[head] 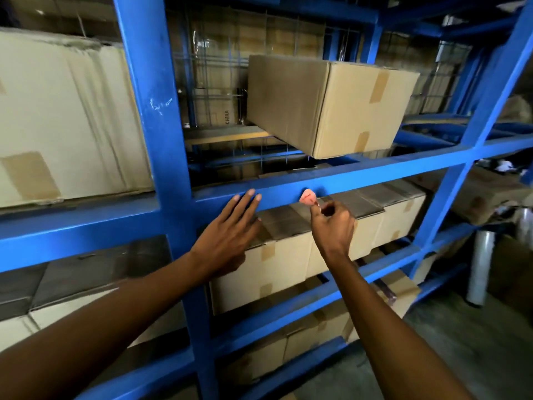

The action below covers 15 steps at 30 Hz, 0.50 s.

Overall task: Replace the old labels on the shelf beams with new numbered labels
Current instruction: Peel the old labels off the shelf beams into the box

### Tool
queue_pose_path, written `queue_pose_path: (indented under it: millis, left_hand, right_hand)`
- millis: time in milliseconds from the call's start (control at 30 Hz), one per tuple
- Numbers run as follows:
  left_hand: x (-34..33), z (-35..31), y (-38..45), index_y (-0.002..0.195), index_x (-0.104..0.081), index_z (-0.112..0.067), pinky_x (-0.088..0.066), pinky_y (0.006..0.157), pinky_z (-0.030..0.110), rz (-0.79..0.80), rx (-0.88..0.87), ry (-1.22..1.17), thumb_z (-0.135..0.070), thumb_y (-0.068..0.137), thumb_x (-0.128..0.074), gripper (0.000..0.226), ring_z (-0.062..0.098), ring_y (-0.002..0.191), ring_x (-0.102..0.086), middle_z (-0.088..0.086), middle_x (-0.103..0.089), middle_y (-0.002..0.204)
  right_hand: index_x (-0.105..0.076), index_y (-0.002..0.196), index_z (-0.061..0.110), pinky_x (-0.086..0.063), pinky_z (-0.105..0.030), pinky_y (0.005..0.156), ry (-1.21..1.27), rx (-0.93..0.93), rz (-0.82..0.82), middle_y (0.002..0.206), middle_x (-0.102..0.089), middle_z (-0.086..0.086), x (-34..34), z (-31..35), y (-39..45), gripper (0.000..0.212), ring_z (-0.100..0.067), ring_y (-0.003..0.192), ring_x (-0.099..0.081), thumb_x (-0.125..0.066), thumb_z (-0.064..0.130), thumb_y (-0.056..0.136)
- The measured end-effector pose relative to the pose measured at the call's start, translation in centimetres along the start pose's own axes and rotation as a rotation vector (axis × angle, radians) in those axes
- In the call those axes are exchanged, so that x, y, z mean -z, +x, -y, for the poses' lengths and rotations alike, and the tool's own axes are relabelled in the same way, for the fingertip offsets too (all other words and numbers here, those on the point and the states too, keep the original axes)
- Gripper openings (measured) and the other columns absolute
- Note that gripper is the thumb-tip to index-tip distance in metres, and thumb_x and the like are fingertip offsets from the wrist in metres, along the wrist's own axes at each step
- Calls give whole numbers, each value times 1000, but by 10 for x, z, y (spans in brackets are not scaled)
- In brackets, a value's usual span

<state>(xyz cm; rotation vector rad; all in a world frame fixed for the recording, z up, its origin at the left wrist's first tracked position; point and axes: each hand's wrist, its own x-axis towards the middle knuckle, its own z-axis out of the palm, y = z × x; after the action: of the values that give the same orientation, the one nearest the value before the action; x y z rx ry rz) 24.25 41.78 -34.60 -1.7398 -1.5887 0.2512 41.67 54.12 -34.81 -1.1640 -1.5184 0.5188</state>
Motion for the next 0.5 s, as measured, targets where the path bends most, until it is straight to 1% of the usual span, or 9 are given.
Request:
queue_pose_path:
  millis: [33,100,167,200,267,300,367,433,500]
  left_hand:
    - [-7,-2,-11,130,-52,-7,-14,117,55,-5,-9,4,-35,66,-67,71,43,141,-19,28,-27,149]
    - [-21,-4,-35,130,-51,-6,-9,116,54,6,-19,8,-33,67,-67,71,42,142,-17,28,-25,150]
    - [-34,-5,-60,133,-46,-4,-1,115,54,57,-7,22,-34,71,-64,72,43,143,-11,29,-19,151]
    - [-40,-4,-71,136,-43,-3,3,116,55,82,-7,39,-35,74,-60,72,43,143,-6,30,-15,152]
    - [-52,-4,-95,138,-38,-1,7,116,56,124,-27,53,-36,77,-56,72,43,143,-2,31,-11,152]
    - [-56,-4,-103,136,-41,-1,5,116,55,145,-28,44,-35,75,-57,72,44,143,-6,32,-14,152]
    - [-68,-6,-121,130,-49,-1,-2,116,53,127,-49,24,-35,70,-60,70,43,142,-15,32,-23,149]
    - [-82,-10,-136,131,-47,0,-5,116,54,121,-108,-15,-38,72,-58,71,44,142,-15,32,-22,150]
    - [-88,-15,-149,132,-47,0,-6,115,55,108,-139,-76,-39,72,-58,72,44,142,-15,32,-22,150]
  right_hand:
    - [-61,79,8,-47,-33,74,-6,-11,19,77,-66,-9,2,2,-8,33,-25,76,-62,-65,42,80]
    - [-62,85,7,-49,-39,82,-14,-46,53,82,-66,-9,5,4,-31,31,-23,78,-59,-66,37,80]
    - [-63,89,5,-44,-36,84,-14,-109,103,87,-66,-9,5,6,-59,31,-20,82,-54,-65,35,82]
    - [-63,90,4,-44,-35,84,-9,-139,120,89,-67,-11,3,7,-75,30,-21,84,-55,-64,33,82]
    - [-65,87,4,-49,-38,84,-27,-212,128,89,-70,-14,-8,5,-113,27,-28,88,-61,-64,31,82]
    - [-65,84,5,-50,-40,84,-46,-258,135,88,-71,-15,-14,1,-131,28,-30,89,-63,-64,32,82]
    - [-67,80,7,-50,-38,83,-91,-354,157,89,-72,-15,-27,-8,-172,26,-30,90,-64,-63,34,81]
    - [-68,79,10,-48,-35,82,-139,-448,178,90,-73,-16,-41,-22,-216,18,-32,93,-65,-61,27,81]
    - [-69,79,8,-48,-35,81,-189,-523,217,91,-72,-19,-48,-36,-255,20,-34,94,-65,-59,25,81]
